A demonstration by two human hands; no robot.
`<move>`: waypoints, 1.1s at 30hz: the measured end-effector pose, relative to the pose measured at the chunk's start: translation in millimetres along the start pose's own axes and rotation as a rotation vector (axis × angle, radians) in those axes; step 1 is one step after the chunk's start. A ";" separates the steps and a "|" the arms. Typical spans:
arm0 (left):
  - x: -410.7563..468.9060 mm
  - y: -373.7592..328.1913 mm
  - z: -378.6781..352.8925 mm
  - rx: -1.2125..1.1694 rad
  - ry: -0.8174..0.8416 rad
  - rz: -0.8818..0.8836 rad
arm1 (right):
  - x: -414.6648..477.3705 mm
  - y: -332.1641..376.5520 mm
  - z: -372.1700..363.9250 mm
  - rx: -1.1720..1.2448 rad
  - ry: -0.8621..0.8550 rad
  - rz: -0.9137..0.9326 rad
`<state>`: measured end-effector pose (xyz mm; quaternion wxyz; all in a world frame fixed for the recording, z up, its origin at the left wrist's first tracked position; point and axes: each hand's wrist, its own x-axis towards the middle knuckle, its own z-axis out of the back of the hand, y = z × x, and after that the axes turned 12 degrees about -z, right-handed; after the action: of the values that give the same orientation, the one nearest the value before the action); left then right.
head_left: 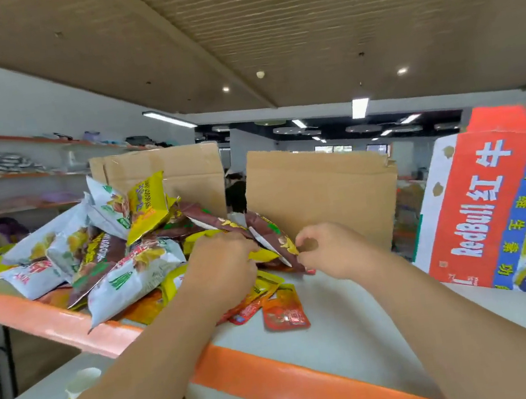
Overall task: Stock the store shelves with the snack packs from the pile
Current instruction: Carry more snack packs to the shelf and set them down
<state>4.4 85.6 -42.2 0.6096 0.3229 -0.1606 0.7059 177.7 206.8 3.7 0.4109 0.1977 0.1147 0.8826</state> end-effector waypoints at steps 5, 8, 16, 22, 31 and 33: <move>2.0 24.5 -6.6 0.111 -0.097 0.050 | 41.5 22.0 -19.0 -0.061 -0.020 -0.058; -4.4 26.2 -12.3 0.084 -0.081 0.133 | 58.5 21.7 -42.5 0.035 -0.020 -0.127; -4.3 27.1 -11.2 -0.117 -0.103 0.200 | 64.6 -1.2 -80.6 0.025 -0.028 -0.162; -5.0 28.7 -13.4 -0.269 -0.227 0.137 | 62.7 -7.6 -72.8 0.063 -0.069 -0.196; -8.7 17.1 0.2 -0.517 -0.419 -0.081 | 45.2 -10.3 -19.8 0.342 -0.147 -0.253; -10.2 12.9 5.4 -0.604 -0.492 -0.012 | 40.4 -7.6 -4.4 0.390 -0.166 -0.237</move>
<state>-6.1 71.9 -42.7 0.6247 0.2894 -0.5007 0.5247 157.4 242.6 7.2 0.4737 0.3302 0.2715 0.7700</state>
